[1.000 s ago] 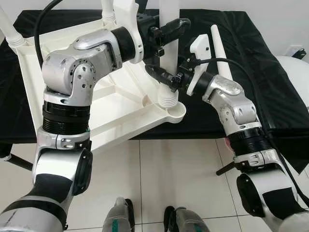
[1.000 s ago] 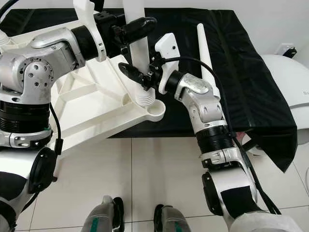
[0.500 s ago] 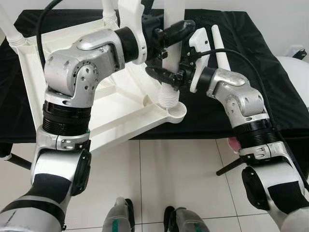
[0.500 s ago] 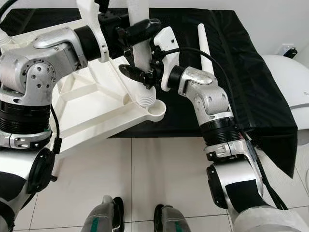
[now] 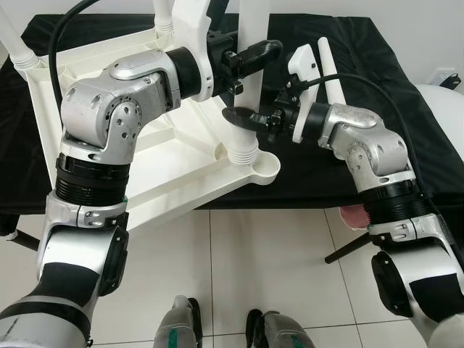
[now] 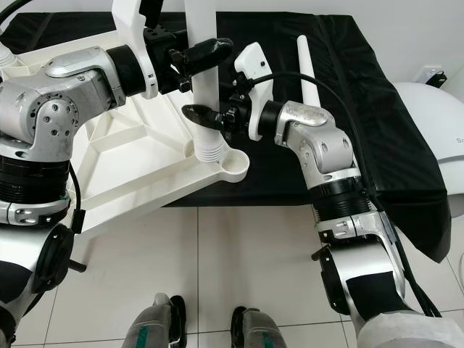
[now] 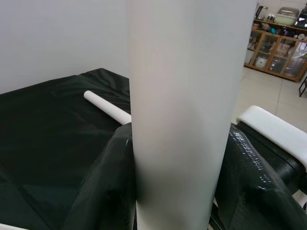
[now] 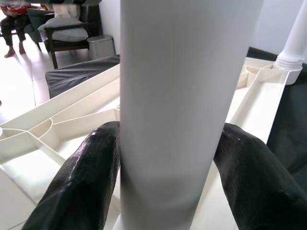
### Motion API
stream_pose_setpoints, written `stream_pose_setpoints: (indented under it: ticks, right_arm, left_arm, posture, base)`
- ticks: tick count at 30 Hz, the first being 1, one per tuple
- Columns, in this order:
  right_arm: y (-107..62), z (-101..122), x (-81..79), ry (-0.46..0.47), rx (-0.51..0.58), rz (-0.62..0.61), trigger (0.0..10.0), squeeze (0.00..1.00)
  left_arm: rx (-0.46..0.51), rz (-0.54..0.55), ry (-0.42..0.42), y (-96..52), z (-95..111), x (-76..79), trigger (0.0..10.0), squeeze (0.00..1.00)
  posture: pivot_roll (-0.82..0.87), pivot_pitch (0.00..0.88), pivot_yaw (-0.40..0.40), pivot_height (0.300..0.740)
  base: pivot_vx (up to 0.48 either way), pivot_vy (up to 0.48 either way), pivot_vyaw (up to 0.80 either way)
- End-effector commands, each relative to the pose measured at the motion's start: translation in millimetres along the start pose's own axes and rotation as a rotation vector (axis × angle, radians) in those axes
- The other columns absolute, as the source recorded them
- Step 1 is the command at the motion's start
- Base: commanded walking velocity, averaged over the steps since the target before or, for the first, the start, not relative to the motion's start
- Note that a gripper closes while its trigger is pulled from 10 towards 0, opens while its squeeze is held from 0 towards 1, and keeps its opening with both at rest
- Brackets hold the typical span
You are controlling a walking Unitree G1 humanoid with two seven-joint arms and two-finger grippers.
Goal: Building children table
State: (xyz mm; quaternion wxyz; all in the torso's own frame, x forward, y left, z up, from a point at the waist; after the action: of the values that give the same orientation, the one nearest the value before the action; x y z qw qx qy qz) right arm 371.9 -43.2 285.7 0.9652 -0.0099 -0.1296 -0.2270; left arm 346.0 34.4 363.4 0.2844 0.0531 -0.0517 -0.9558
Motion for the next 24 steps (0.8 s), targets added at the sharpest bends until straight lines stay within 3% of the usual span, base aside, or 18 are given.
stream_pose_setpoints:
  ticks: [1, 14, 24]
  right_arm:
    - [-2.1, 1, -4.2, 0.008, 0.011, 0.019, 10.0, 0.0]
    - [2.2, -15, -16.7, 0.069, 0.025, 0.022, 10.0, 0.0]
    - [1.8, -19, -15.6, 0.084, 0.016, 0.012, 10.0, 0.0]
  left_arm:
    - [0.008, -0.118, 0.02, -0.4, 3, 14.4, 10.0, 0.0]
    - [0.009, -0.099, -0.027, 0.9, -8, 12.6, 10.0, 0.0]
    - [0.006, -0.1, -0.03, 0.9, -9, 12.9, 10.0, 0.0]
  posture:
    - [-0.02, 0.183, -0.045, 0.74]
    - [-0.01, 0.185, -0.042, 0.74]
    - [-0.01, 0.179, -0.044, 0.74]
  base:
    - [0.0, 0.0, 0.0]
    - [0.0, 0.0, 0.0]
    - [0.0, 0.0, 0.0]
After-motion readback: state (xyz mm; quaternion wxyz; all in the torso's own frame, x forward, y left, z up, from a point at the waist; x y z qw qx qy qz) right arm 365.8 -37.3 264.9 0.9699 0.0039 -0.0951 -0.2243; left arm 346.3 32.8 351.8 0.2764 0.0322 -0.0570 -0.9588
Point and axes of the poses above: a point about 5 cm out from each wrist's last joint towards the gripper, its own y axis pointing out of the wrist towards the gripper, its own z axis along the axis of the wrist's last joint, x = y × z, the point moved 5 cm from there along y, pointing out of the wrist towards the gripper, and after that the axes turned 4 degrees about -y, right-handed, at the moved point
